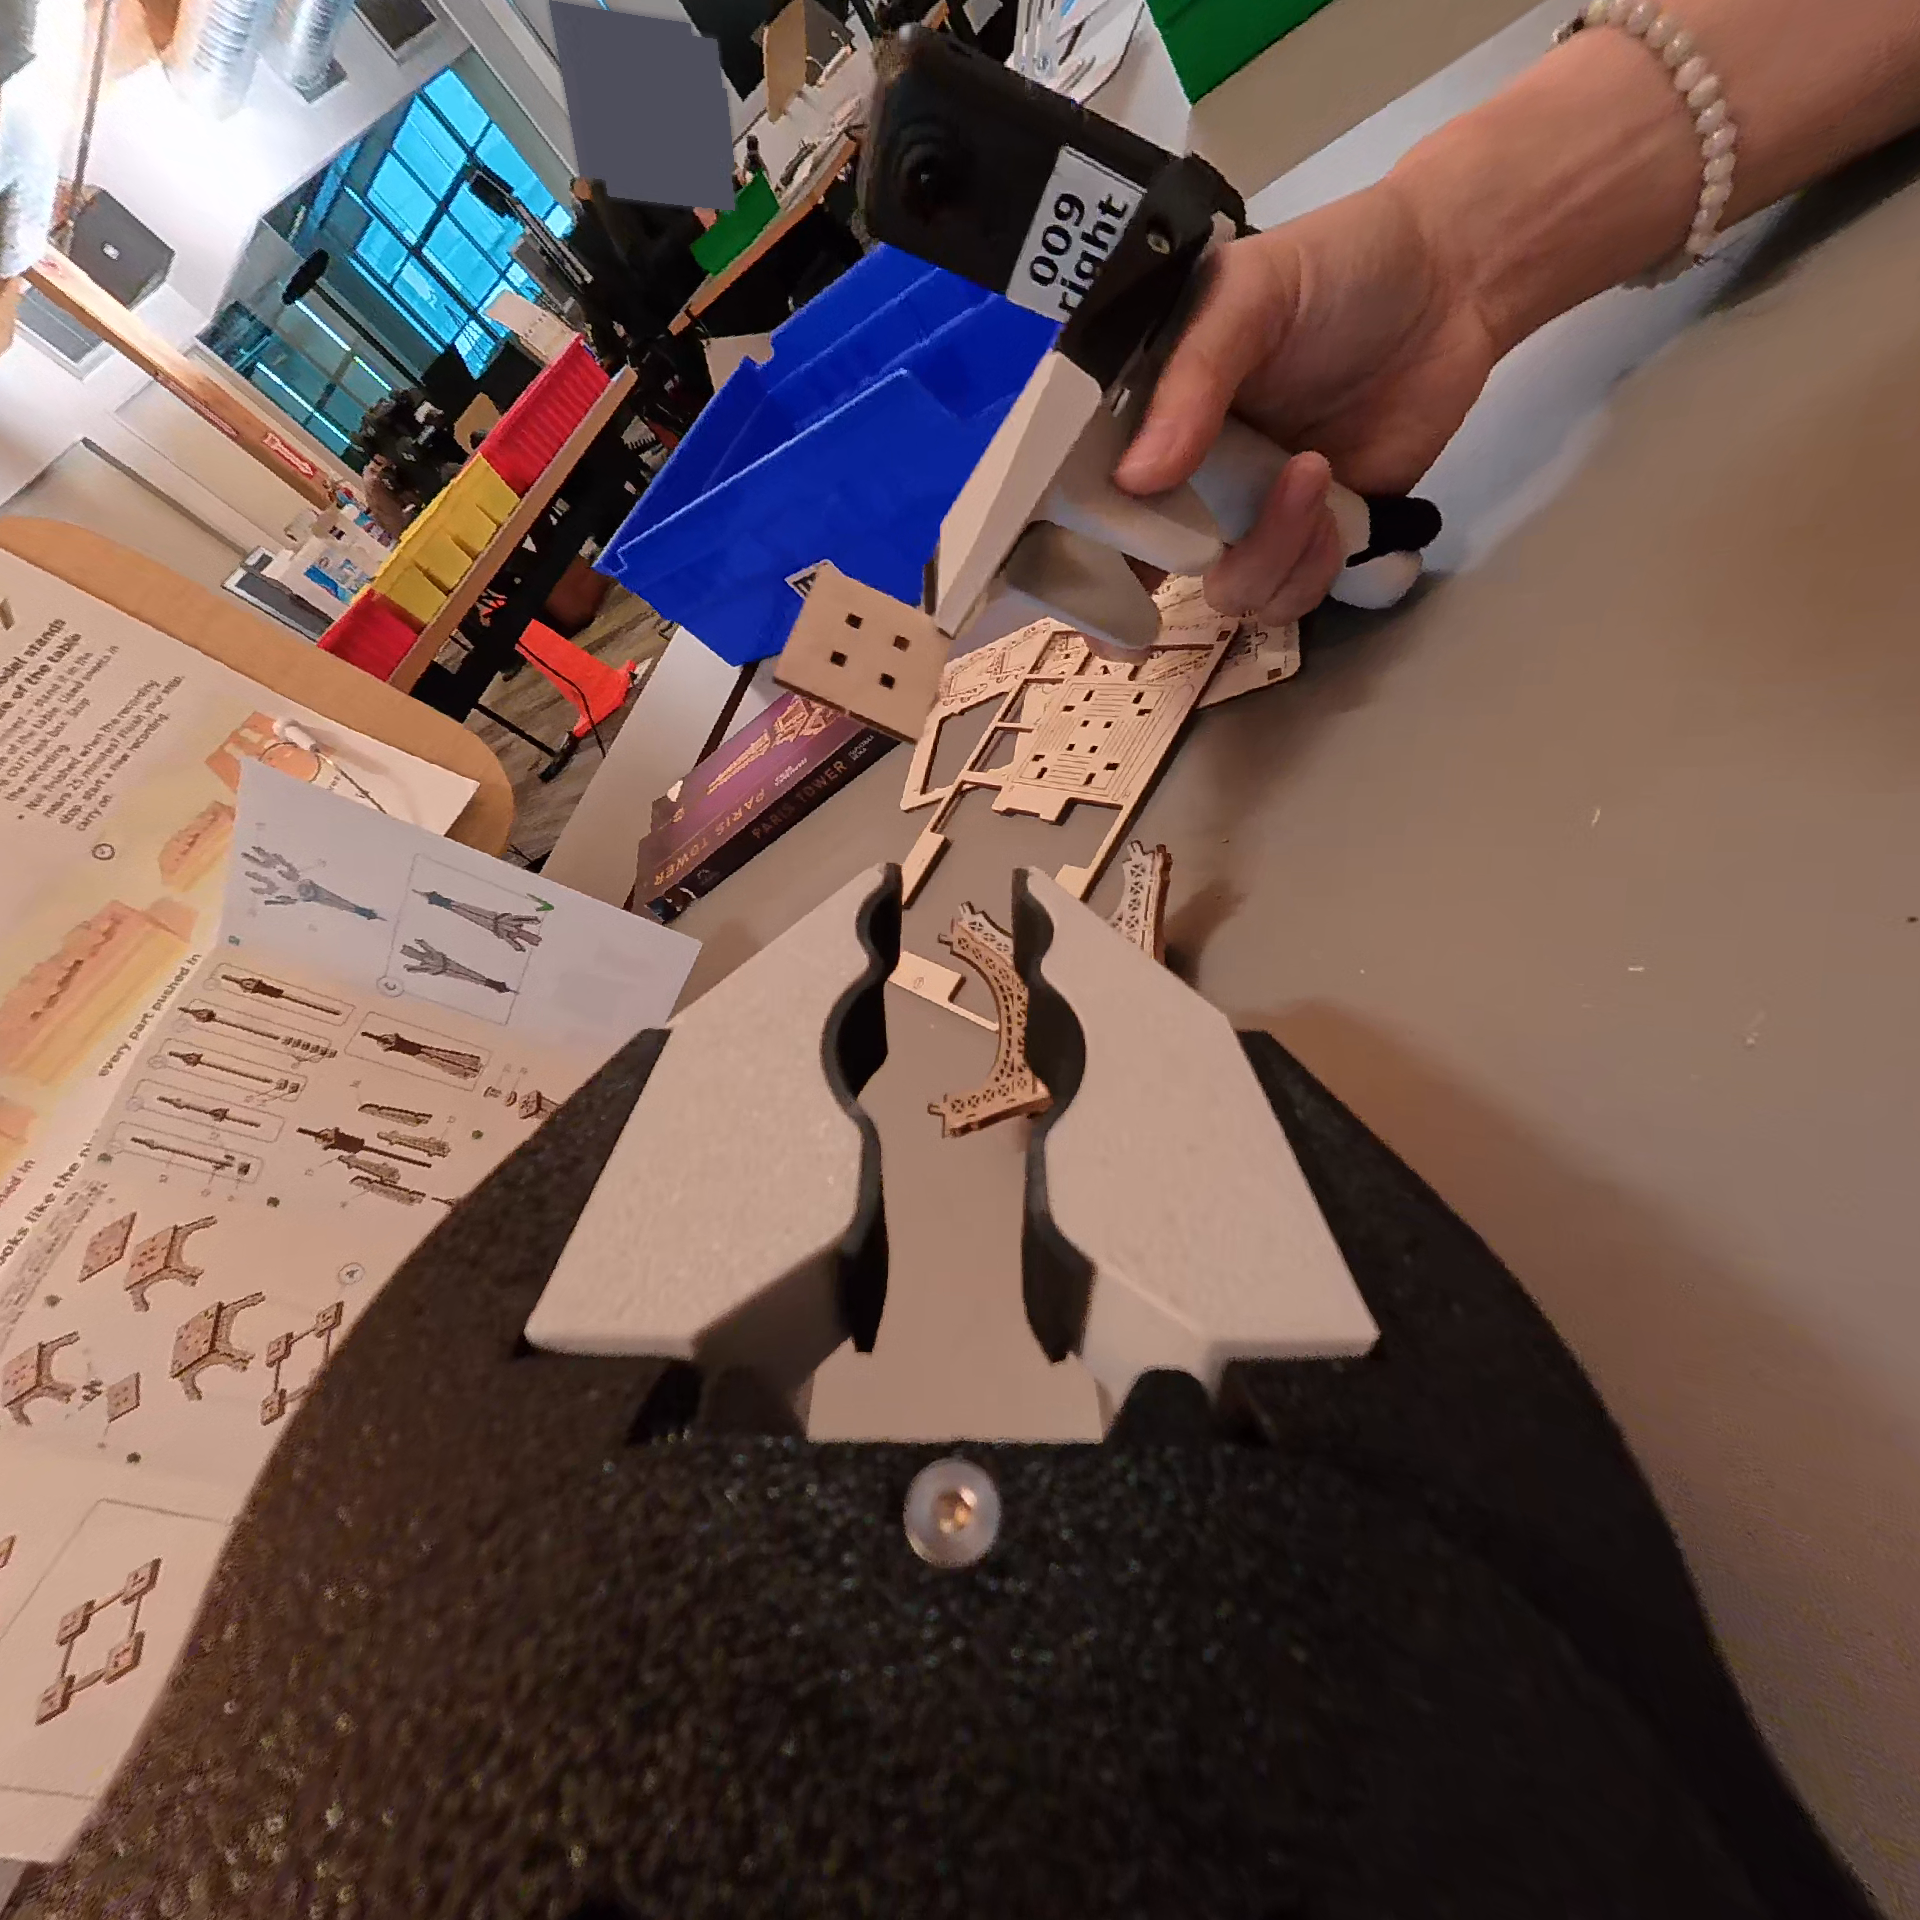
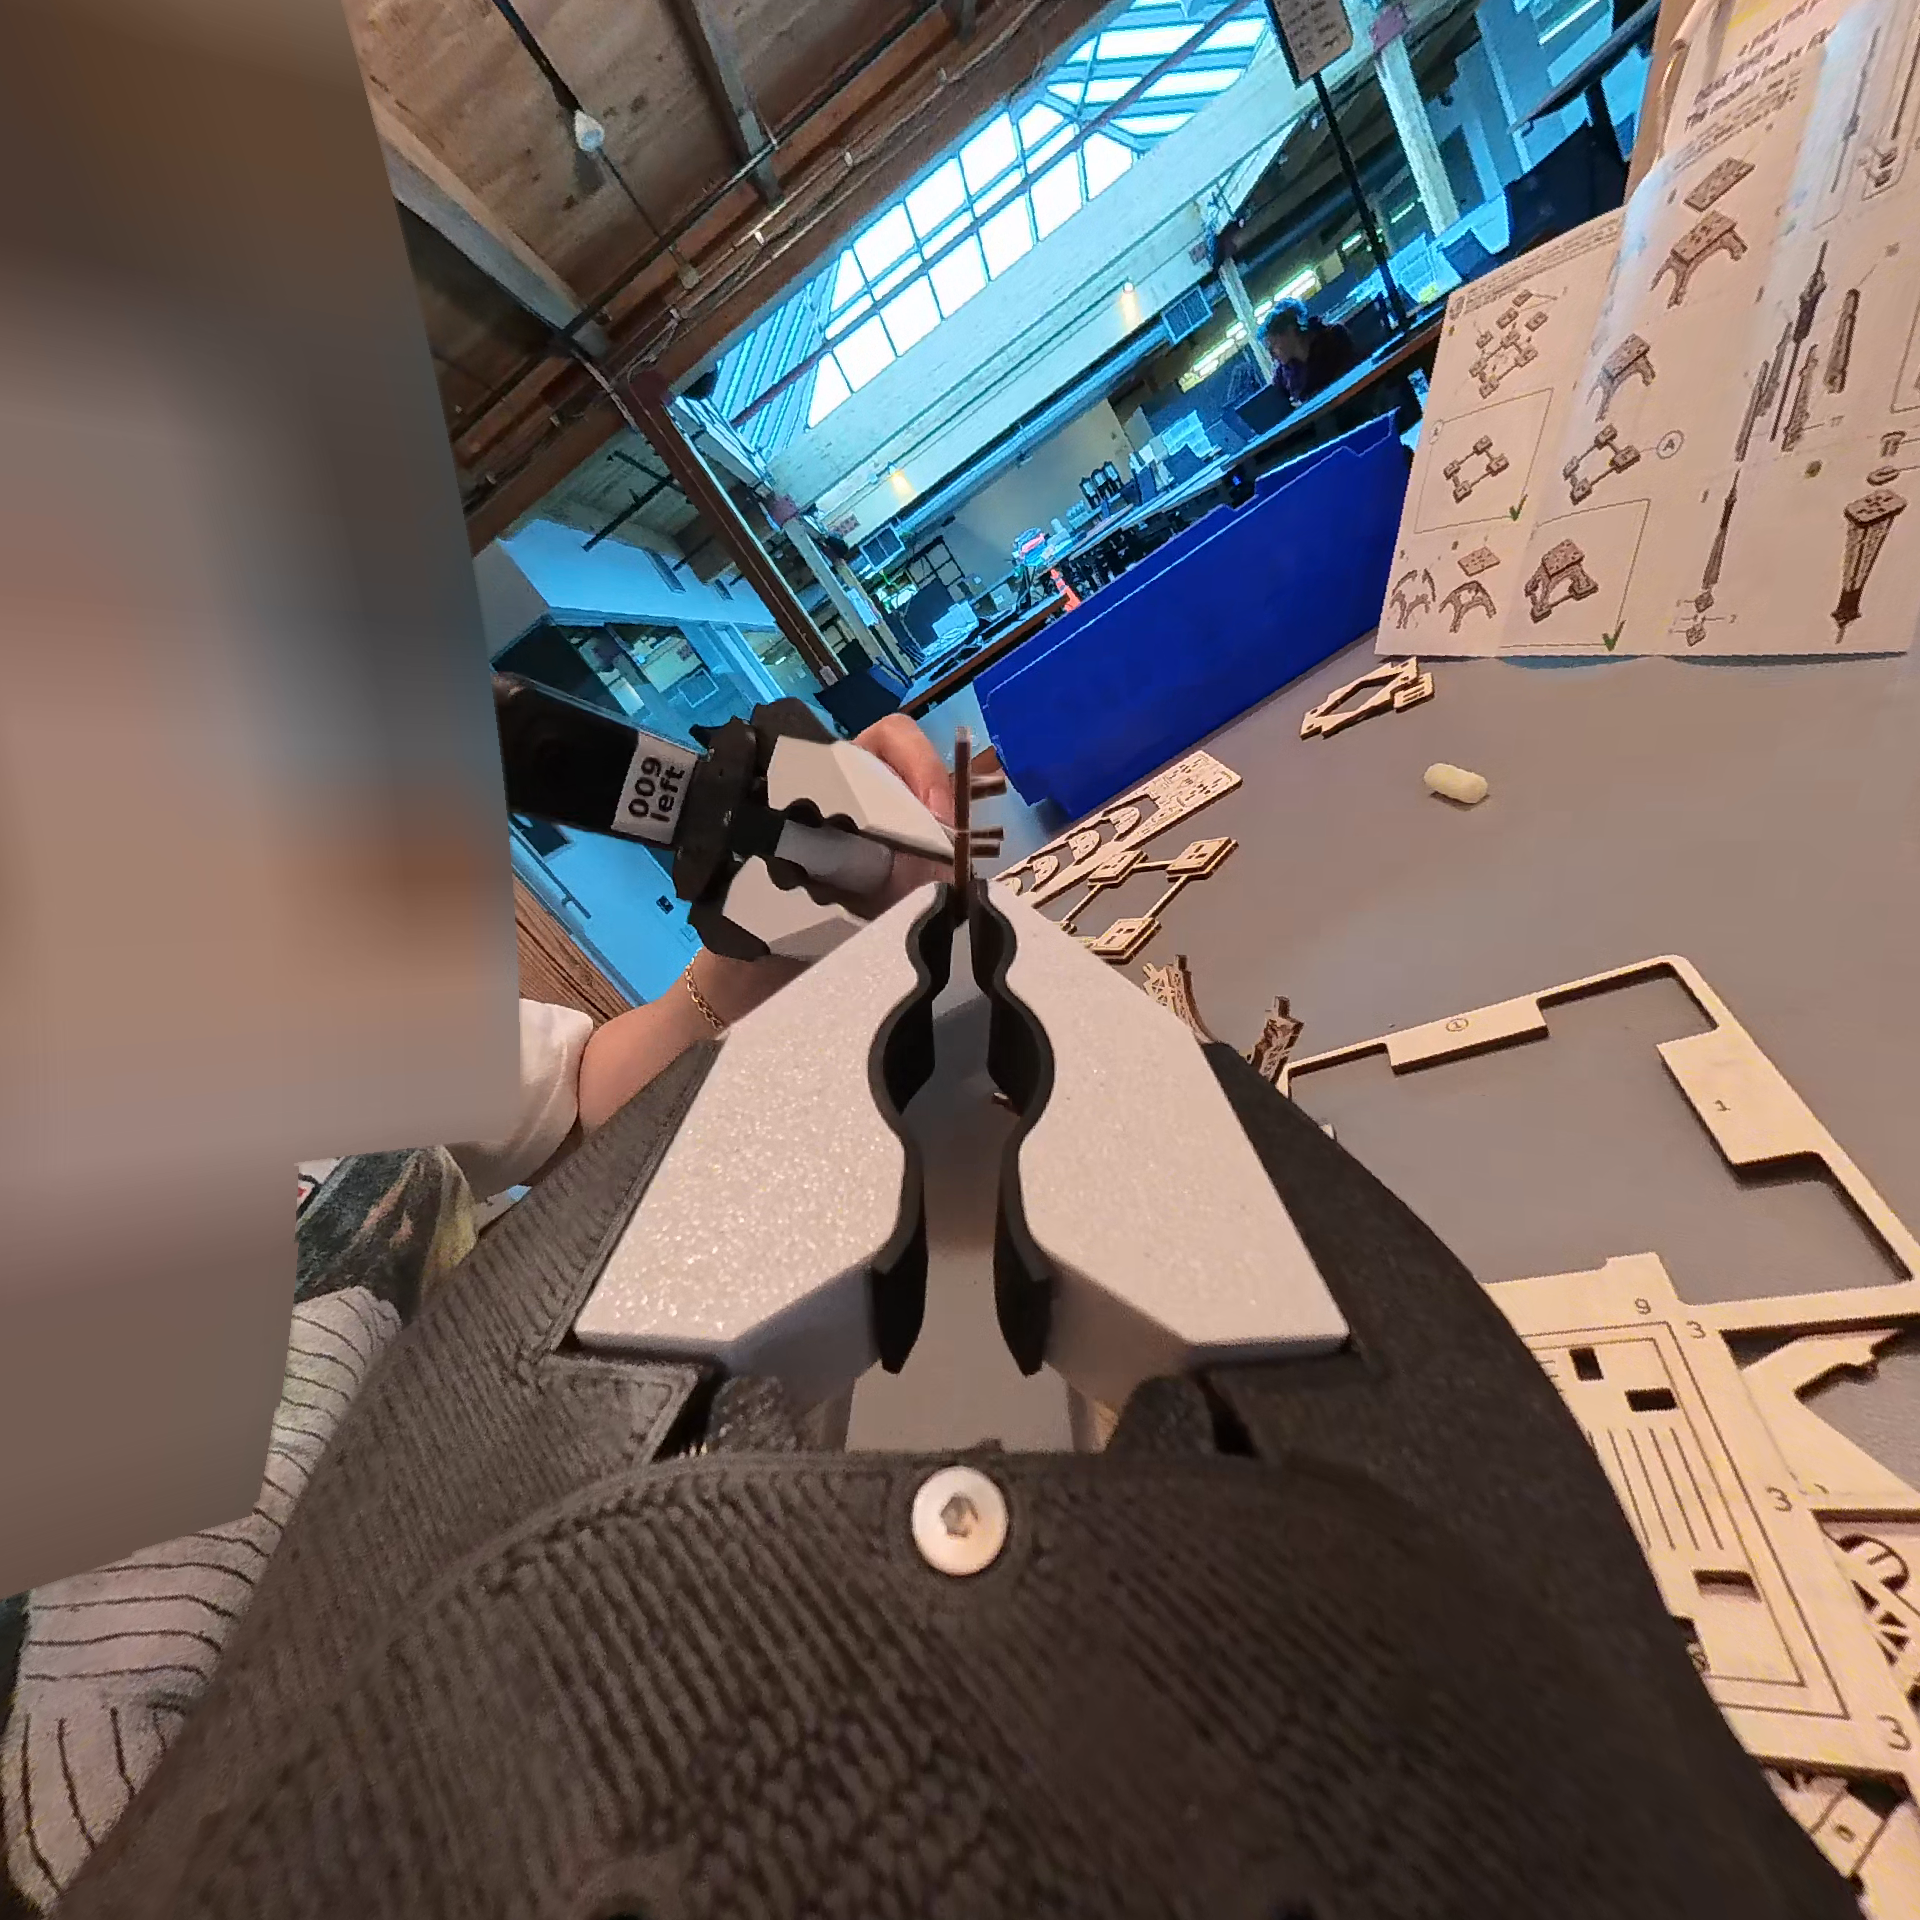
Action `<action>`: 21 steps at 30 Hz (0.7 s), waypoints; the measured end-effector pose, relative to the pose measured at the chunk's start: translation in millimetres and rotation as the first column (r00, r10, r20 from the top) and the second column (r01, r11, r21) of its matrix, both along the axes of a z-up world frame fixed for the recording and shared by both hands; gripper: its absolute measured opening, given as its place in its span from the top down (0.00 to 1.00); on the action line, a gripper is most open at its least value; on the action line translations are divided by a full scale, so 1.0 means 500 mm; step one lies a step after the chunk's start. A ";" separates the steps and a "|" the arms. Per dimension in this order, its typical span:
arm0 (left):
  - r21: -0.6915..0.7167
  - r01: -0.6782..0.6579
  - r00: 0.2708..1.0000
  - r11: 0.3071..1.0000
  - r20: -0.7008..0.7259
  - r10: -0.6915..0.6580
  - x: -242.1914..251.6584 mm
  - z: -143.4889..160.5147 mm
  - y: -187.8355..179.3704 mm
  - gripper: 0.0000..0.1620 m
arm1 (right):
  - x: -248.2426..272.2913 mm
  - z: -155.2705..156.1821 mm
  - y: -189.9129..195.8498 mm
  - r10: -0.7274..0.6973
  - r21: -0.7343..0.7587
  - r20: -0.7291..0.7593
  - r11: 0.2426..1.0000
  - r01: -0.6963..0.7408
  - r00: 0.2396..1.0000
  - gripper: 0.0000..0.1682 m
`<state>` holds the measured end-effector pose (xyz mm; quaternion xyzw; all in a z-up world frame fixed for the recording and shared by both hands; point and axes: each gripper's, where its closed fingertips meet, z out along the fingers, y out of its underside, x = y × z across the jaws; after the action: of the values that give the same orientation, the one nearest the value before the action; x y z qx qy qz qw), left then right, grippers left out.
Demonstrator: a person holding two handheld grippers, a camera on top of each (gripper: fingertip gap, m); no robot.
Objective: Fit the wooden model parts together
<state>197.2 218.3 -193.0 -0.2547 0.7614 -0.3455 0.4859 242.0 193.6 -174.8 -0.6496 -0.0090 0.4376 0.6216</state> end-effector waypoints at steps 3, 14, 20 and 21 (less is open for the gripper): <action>0.019 -0.032 0.998 0.999 0.063 0.031 0.001 0.020 0.010 0.80 | -0.001 -0.006 0.003 -0.008 -0.025 0.002 1.000 0.008 1.000 1.00; 0.297 -0.090 0.995 0.951 -0.025 0.101 0.027 -0.020 -0.013 0.68 | -0.046 -0.055 0.015 0.028 -0.173 0.155 0.985 -0.001 0.987 1.00; 0.322 -0.089 0.979 0.943 -0.148 0.143 0.040 -0.034 -0.014 0.70 | -0.058 -0.066 0.017 0.033 -0.192 0.219 0.981 0.010 0.975 1.00; 0.349 -0.095 0.977 0.932 -0.146 0.155 0.043 -0.035 -0.011 0.73 | -0.060 -0.066 0.017 0.034 -0.193 0.223 0.981 0.009 0.974 1.00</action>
<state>218.6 212.7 -210.6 -0.2437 0.8306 -0.1539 0.4765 212.0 201.9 -207.9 -0.7521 -0.0411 0.3640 0.5479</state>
